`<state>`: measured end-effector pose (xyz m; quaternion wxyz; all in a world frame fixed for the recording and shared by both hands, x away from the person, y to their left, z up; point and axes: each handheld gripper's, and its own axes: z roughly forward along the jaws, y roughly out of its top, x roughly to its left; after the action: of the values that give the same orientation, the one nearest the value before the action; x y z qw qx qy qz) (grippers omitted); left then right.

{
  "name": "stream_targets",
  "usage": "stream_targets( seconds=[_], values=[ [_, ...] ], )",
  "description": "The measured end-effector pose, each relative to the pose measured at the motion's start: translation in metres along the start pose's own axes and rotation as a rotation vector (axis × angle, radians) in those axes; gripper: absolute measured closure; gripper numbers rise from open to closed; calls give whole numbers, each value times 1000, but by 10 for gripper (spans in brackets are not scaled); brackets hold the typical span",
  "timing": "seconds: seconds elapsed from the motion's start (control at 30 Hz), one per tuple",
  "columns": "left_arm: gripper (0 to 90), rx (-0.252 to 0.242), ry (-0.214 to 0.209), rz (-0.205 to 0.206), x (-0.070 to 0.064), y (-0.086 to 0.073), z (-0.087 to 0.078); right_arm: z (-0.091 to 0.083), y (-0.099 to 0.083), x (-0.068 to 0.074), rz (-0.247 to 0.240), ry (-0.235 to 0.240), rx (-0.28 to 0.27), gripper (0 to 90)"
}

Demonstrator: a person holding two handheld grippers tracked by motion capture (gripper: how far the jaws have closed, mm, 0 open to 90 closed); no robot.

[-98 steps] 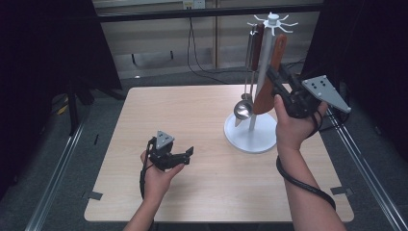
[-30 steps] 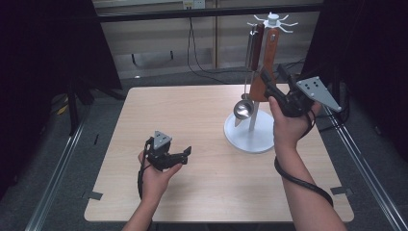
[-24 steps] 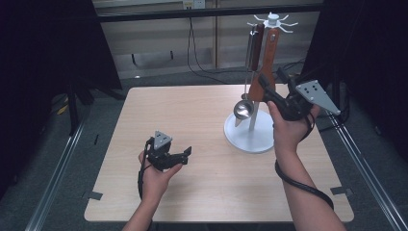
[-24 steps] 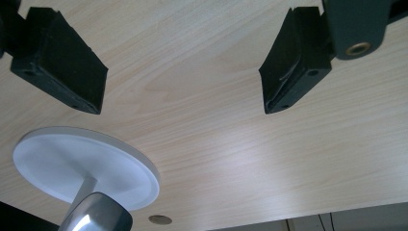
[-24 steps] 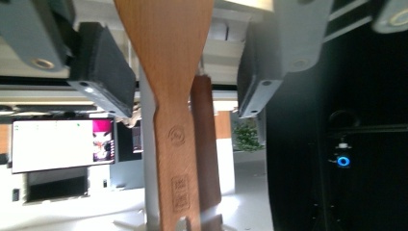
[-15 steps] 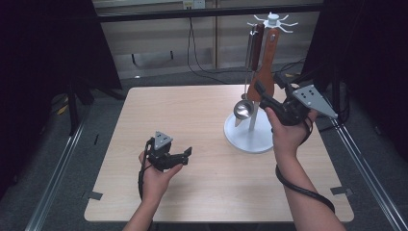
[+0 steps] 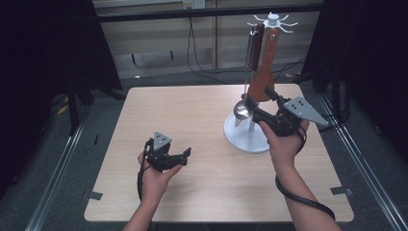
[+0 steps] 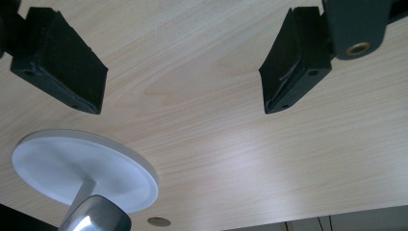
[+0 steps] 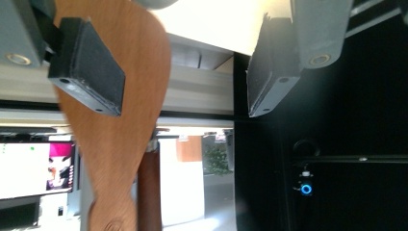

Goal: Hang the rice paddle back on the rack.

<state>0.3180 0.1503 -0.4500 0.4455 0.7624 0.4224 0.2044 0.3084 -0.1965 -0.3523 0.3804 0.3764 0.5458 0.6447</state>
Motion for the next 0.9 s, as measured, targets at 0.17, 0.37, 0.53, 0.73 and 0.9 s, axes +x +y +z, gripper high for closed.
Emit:
stream_targets(
  seconds=[0.17,0.37,0.53,0.73,0.9],
  values=[
    [162,3,-4,-6,-1,-1,1,-2,-5,4,-13,25,18,283],
    [162,3,-4,-5,-1,-1,2,-4,-11,6,-5,57,36,258],
    [162,12,-7,3,-1,-2,2,-7,-15,6,8,79,43,244],
    [162,14,-8,4,-2,-2,3,-9,-21,7,9,99,64,228],
    [162,10,-10,-3,-2,-2,4,-12,-25,7,5,127,79,212]
  ],
)
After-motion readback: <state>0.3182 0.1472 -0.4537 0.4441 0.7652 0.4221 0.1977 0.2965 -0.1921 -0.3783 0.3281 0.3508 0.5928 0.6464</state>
